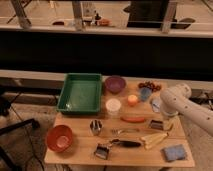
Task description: Wipe table surface with eraser
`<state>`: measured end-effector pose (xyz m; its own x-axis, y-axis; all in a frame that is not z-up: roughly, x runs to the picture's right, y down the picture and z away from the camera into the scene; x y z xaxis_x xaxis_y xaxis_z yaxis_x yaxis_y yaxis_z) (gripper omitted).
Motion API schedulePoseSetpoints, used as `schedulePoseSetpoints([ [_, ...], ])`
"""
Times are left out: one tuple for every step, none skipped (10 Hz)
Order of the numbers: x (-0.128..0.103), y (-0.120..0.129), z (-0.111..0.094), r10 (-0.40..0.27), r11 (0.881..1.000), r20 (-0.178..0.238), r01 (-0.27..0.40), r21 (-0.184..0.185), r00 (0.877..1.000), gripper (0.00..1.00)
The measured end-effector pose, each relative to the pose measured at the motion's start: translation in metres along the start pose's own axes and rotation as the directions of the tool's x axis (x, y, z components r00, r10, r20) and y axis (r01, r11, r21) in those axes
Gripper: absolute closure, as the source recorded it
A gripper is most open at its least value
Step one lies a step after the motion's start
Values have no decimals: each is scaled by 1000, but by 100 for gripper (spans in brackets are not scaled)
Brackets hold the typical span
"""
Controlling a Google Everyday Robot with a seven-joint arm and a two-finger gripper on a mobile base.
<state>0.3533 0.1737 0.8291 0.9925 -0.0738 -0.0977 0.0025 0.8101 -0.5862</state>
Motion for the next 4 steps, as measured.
schedulePoseSetpoints([
  [-1, 0, -1, 0, 1000, -1, 0, 3, 1000, 20],
  [-2, -1, -2, -2, 1000, -1, 2, 6, 1000, 20],
  [-4, -1, -5, -5, 1000, -1, 5, 13, 1000, 20],
  [-4, -1, -7, -6, 1000, -1, 6, 16, 1000, 20],
])
